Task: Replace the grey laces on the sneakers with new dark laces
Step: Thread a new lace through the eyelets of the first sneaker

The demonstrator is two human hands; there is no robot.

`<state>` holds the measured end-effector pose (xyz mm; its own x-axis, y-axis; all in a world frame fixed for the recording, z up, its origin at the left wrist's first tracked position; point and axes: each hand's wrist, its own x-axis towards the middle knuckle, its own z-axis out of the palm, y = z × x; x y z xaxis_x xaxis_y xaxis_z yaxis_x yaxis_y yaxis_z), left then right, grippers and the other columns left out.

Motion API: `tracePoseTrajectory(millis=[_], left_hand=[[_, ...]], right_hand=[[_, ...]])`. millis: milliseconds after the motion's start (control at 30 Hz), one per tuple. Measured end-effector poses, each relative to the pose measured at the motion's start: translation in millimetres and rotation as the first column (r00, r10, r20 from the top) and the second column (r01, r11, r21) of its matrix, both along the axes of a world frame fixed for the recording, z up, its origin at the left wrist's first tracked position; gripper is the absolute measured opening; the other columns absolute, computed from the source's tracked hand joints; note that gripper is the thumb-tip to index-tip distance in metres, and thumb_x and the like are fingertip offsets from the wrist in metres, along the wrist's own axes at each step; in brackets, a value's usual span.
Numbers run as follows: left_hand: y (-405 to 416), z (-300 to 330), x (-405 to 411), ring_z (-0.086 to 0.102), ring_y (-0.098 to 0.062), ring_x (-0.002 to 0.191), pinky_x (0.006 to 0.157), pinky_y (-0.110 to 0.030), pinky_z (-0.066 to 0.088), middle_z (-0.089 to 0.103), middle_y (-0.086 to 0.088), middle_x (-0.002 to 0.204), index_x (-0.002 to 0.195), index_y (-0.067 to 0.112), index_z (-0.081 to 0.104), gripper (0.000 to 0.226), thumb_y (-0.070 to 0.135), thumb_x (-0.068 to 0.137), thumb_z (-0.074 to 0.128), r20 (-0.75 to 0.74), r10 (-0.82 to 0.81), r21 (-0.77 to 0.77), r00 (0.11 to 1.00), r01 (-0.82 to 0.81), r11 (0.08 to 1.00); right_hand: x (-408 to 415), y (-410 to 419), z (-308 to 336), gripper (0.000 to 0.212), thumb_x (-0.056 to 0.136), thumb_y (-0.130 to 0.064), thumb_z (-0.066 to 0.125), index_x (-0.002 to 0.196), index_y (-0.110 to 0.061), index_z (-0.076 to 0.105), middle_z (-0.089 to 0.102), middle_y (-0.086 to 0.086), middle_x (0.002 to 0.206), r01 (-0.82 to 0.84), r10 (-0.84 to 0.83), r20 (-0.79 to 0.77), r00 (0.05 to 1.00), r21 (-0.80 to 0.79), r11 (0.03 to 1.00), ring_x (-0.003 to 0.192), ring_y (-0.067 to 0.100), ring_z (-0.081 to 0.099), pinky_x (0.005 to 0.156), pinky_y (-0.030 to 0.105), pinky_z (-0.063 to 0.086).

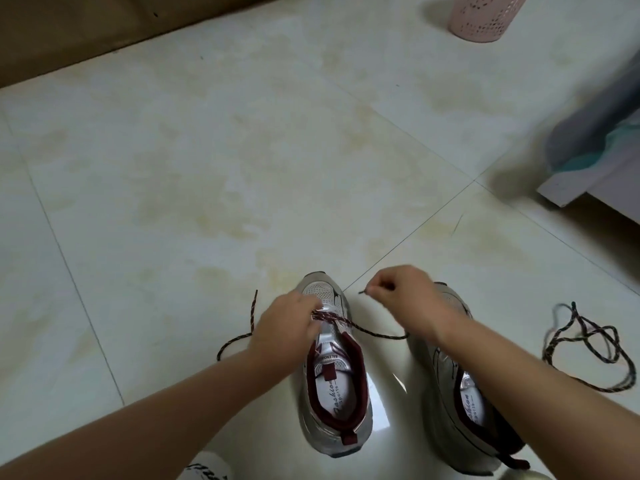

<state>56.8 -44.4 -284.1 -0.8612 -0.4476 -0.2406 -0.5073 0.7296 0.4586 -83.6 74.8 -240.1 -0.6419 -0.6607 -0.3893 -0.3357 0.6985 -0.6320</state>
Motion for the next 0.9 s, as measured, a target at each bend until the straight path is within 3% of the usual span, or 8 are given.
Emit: tracePoseTrajectory(millis=[67,167,333,433,500,567,700,900], left_hand=[[6,-7,-5,0.041,-0.014,0.111,0.084,-0.019,0.031,0.045,0.0,0.116,0.127,0.024,0.051,0.035,0.027,0.092,0.05,0.004,-0.038,0.027,0.999,0.038,0.999],[7,-12,-9,0.038,-0.012,0.106,0.078,-0.016,0.027,0.043,0.002,0.11,0.119,0.025,0.057,0.029,0.027,0.09,0.053,-0.019,-0.029,0.027,0.999,0.029,0.999],[7,-15,-5,0.038,-0.009,0.084,0.067,-0.016,0.028,0.039,0.009,0.09,0.089,0.016,0.06,0.012,0.02,0.079,0.066,-0.142,0.009,-0.032,0.99,-0.014,0.999],[11,-14,-3,0.043,-0.014,0.07,0.059,-0.022,0.035,0.038,0.007,0.078,0.062,0.018,0.06,0.018,0.018,0.064,0.078,-0.171,0.004,-0.06,0.985,-0.014,0.998],[14,-11,-5,0.047,-0.017,0.08,0.066,-0.029,0.041,0.037,0.007,0.083,0.069,0.021,0.07,0.009,0.029,0.072,0.073,-0.121,-0.001,-0.1,0.993,-0.011,0.995],[14,-9,-6,0.045,-0.015,0.092,0.077,-0.027,0.04,0.037,0.007,0.087,0.084,0.024,0.072,0.016,0.035,0.083,0.061,-0.045,0.059,-0.065,0.997,-0.062,0.996],[14,-11,-10,0.046,-0.008,0.081,0.066,-0.017,0.032,0.047,0.005,0.083,0.082,0.023,0.074,0.012,0.026,0.082,0.062,-0.051,0.193,0.061,0.98,-0.19,0.98],[19,-15,-9,0.049,-0.008,0.084,0.07,-0.014,0.029,0.06,0.002,0.098,0.095,0.024,0.073,0.016,0.029,0.085,0.061,-0.06,0.295,0.088,0.954,-0.29,0.953]], right_hand=[[11,-1,-10,0.016,0.089,-0.016,0.057,0.092,-0.013,0.072,0.054,-0.008,0.069,-0.042,0.042,0.009,0.999,0.039,0.998,0.068,0.012,0.051,0.067,0.022,0.04],[20,-3,-22,0.015,0.089,-0.015,0.057,0.092,-0.015,0.072,0.064,-0.001,0.079,-0.073,0.071,0.031,0.997,0.083,0.994,0.079,0.017,0.059,0.075,0.026,0.047],[22,-6,-34,0.015,0.088,-0.014,0.057,0.091,-0.017,0.071,0.07,0.002,0.09,-0.066,0.064,0.031,0.997,0.071,0.995,0.081,0.016,0.059,0.077,0.025,0.045],[20,-9,-39,0.011,0.087,-0.016,0.058,0.089,-0.019,0.068,0.07,0.003,0.089,-0.062,0.06,0.028,0.998,0.073,0.995,0.084,0.018,0.062,0.079,0.028,0.048],[18,-8,-43,0.009,0.086,-0.015,0.059,0.084,-0.022,0.064,0.07,0.002,0.088,-0.095,0.092,0.036,0.995,0.096,0.991,0.087,0.019,0.063,0.081,0.03,0.049],[18,-8,-44,0.013,0.084,-0.014,0.059,0.076,-0.024,0.059,0.067,-0.001,0.083,-0.147,0.142,0.055,0.988,0.123,0.981,0.085,0.019,0.062,0.079,0.03,0.05],[15,-8,-47,0.023,0.083,-0.011,0.058,0.066,-0.026,0.054,0.061,-0.004,0.073,-0.16,0.152,0.079,0.985,0.106,0.981,0.08,0.02,0.062,0.078,0.032,0.051],[13,-13,-54,0.012,0.085,-0.012,0.055,0.081,-0.016,0.066,0.063,0.0,0.075,-0.14,0.143,-0.02,0.99,0.092,0.986,0.077,0.02,0.059,0.072,0.028,0.047]])
